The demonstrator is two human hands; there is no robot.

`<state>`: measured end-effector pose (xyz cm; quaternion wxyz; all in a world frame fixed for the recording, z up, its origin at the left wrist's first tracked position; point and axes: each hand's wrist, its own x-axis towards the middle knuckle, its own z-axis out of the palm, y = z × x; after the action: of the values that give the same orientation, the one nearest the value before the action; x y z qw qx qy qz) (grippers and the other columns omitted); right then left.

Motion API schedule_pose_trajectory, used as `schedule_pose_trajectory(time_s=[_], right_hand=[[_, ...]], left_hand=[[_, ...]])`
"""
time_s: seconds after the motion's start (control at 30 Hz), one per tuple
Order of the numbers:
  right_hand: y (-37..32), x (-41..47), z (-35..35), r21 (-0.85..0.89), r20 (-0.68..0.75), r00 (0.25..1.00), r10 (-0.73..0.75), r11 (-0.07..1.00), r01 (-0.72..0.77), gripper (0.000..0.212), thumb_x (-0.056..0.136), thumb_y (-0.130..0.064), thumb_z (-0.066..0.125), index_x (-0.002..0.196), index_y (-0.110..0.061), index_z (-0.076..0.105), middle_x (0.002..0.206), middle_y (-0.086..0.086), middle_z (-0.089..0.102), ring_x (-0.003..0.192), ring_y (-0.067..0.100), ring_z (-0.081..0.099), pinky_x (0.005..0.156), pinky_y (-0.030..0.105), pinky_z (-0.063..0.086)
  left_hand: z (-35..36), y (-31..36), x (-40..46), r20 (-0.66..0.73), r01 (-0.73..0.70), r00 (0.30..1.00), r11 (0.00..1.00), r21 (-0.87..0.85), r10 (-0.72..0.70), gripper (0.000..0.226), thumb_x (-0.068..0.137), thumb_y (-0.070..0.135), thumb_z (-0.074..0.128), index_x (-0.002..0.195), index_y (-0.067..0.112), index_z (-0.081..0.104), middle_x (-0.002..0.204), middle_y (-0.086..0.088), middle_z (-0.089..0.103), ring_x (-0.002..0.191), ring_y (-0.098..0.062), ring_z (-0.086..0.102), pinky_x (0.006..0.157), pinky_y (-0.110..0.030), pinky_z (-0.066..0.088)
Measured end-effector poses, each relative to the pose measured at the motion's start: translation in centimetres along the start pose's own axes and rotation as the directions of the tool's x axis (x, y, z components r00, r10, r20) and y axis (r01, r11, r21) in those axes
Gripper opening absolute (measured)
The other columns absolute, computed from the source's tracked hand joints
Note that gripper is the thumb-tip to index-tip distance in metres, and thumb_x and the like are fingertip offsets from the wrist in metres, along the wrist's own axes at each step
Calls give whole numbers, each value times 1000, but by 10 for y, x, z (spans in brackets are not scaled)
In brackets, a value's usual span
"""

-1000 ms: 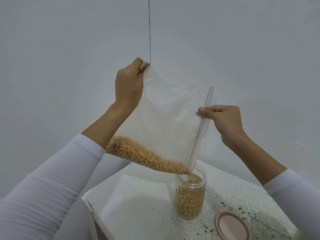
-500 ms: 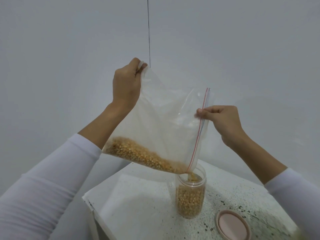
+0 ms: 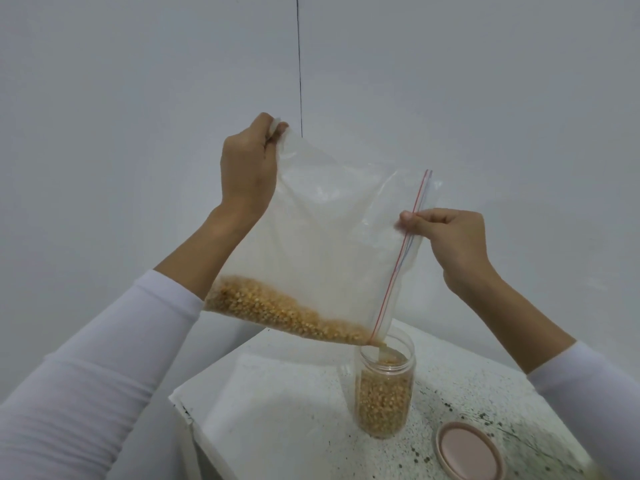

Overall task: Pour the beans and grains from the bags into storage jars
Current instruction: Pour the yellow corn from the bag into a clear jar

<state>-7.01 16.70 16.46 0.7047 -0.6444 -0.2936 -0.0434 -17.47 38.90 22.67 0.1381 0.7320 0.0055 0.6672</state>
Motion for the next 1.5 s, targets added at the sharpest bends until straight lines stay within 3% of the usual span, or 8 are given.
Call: schedule_pose_trajectory(time_s=[0.13, 0.3, 0.43, 0.67, 0.77, 0.9, 1.37, 1.5], right_hand=[[0, -3, 1, -29, 51, 998, 20, 999, -19, 10, 78, -22, 75, 69, -17, 73, 74, -3, 73, 76, 1, 67, 73, 7, 36], [2, -5, 1, -14, -23, 1000, -12, 1000, 11, 11, 78, -21, 76, 68, -17, 73, 73, -2, 72, 76, 5, 68, 73, 7, 38], [3, -5, 0, -9, -23, 1000, 13, 1000, -14, 11, 78, -20, 76, 68, -16, 73, 72, -2, 72, 74, 4, 67, 69, 4, 38], [2, -6, -1, -10, -40, 999, 0, 1000, -1, 10, 78, -20, 76, 69, -17, 73, 74, -2, 72, 78, 6, 67, 72, 7, 38], [1, -6, -1, -30, 2, 1000, 13, 999, -13, 10, 78, -20, 76, 69, -16, 73, 73, -1, 72, 77, 7, 67, 74, 9, 38], [3, -6, -2, -29, -21, 1000, 23, 999, -24, 9, 79, -20, 75, 72, -14, 74, 77, 1, 73, 81, 9, 68, 73, 9, 38], [5, -4, -11, -7, -10, 998, 58, 998, -58, 8, 79, -19, 74, 73, -15, 73, 80, 1, 73, 84, 9, 67, 71, 8, 38], [7, -4, -12, 30, -24, 997, 69, 997, -69, 6, 80, -19, 74, 75, -15, 73, 81, -1, 72, 80, -3, 65, 67, 3, 37]], left_hand=[[-1, 0, -2, 1, 0, 1000, 1000, 0, 0, 28, 94, 19, 43, 69, 12, 33, 55, 6, 25, 53, -11, 21, 51, -31, 22], [-3, 1, -6, 37, 17, 999, 1000, 9, -17, 34, 91, 26, 38, 68, 2, 43, 59, -21, 47, 54, -27, 33, 49, -38, 29], [-2, 2, -10, 61, -12, 998, 1000, 27, 11, 43, 89, 30, 35, 71, -5, 49, 65, -25, 56, 55, -37, 43, 49, -39, 32], [-2, 2, -9, 58, -17, 998, 1000, 22, 16, 41, 89, 32, 34, 70, -3, 48, 68, -26, 58, 57, -37, 49, 49, -39, 34], [-2, 7, -8, 67, -34, 997, 999, 41, 31, 34, 90, 32, 36, 69, 6, 45, 57, -15, 46, 52, -28, 37, 48, -29, 29], [1, 7, -7, 69, -26, 997, 999, 33, 23, 42, 91, 31, 36, 72, -3, 50, 63, -22, 56, 54, -33, 45, 49, -38, 35], [9, 17, 1, 94, -68, 994, 996, 52, 63, 38, 91, 33, 36, 69, 4, 45, 56, -10, 38, 54, -22, 31, 52, -30, 25], [10, 17, 1, 103, -58, 993, 997, 60, 51, 40, 91, 34, 35, 70, 2, 47, 57, -10, 39, 54, -23, 32, 51, -31, 26]])
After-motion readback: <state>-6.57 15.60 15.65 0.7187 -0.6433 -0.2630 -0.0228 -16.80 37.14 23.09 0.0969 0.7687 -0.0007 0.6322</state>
